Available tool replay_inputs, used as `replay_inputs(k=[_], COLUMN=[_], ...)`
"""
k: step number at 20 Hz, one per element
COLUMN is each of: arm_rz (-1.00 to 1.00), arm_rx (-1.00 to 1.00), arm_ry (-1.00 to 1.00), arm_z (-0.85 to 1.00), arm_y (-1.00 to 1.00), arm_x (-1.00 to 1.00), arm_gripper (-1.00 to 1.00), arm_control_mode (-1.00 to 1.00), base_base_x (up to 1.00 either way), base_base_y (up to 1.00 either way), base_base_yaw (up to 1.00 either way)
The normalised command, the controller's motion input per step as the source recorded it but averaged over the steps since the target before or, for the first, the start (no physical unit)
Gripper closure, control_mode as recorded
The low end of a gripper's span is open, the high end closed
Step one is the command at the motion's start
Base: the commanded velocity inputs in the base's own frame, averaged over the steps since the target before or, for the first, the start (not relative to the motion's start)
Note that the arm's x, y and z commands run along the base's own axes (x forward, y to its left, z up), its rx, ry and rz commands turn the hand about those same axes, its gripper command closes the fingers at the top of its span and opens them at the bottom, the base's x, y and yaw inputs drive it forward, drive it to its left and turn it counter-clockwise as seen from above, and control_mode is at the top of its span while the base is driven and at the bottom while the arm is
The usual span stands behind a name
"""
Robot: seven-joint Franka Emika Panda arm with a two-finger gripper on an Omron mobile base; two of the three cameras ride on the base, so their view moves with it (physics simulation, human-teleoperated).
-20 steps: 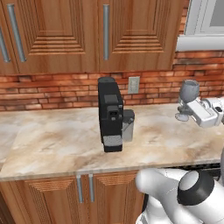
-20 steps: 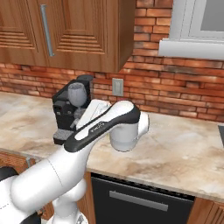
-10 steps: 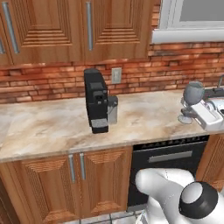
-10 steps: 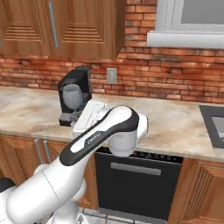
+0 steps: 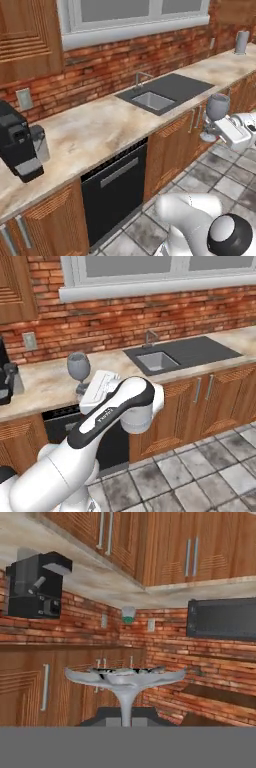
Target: Retrieve the wine glasses from the counter and place one next to each plate.
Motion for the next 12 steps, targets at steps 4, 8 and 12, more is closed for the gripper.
replay_inputs(k=[4, 8, 12], arm_rz=[0.0, 0.0, 0.0], arm_rx=[0.0, 0.0, 0.0], arm_ry=[0.0, 0.0, 0.0], arm_z=[0.0, 0.0, 0.0], arm_y=[0.0, 0.0, 0.0], arm_x=[0.0, 0.0, 0.0], arm_gripper=[1.0, 1.0, 1.0], arm_control_mode=[1.0, 1.0, 1.0], base_base_x=[0.0, 0.0, 0.0], base_base_y=[0.0, 0.0, 0.0], base_base_yaw=[-1.0, -1.0, -1.0])
